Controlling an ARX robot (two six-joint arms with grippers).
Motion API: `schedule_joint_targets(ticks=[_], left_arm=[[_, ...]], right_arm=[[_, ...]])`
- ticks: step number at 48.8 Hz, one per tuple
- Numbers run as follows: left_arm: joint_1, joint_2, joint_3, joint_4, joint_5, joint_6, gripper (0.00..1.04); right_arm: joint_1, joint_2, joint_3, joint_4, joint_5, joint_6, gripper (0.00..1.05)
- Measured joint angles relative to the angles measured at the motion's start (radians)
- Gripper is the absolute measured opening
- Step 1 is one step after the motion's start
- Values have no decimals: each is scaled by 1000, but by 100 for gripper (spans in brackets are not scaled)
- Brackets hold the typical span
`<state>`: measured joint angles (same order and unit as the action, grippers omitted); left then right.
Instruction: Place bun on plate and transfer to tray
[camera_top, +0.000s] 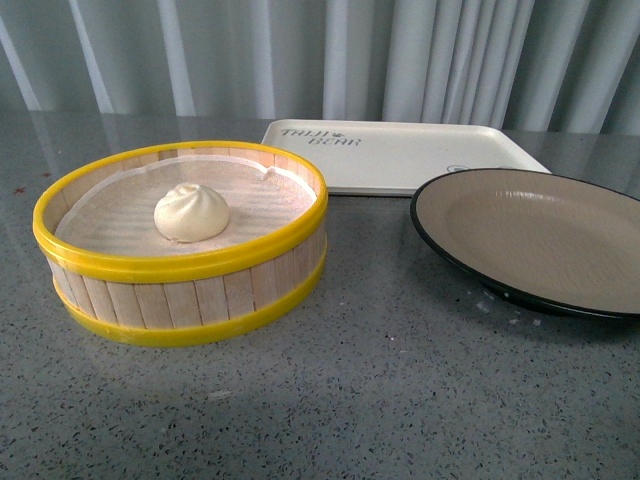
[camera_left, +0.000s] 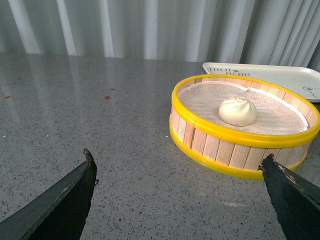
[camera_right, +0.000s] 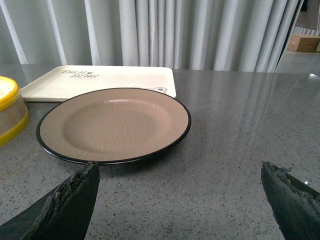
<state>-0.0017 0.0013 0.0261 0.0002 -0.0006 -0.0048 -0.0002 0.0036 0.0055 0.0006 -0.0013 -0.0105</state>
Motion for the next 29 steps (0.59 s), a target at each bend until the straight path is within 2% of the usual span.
schedule_joint_targets(ticks=[29], left_arm=[[0, 0, 0, 0, 0, 0, 98]], right_arm=[[0, 0, 0, 0, 0, 0, 96]])
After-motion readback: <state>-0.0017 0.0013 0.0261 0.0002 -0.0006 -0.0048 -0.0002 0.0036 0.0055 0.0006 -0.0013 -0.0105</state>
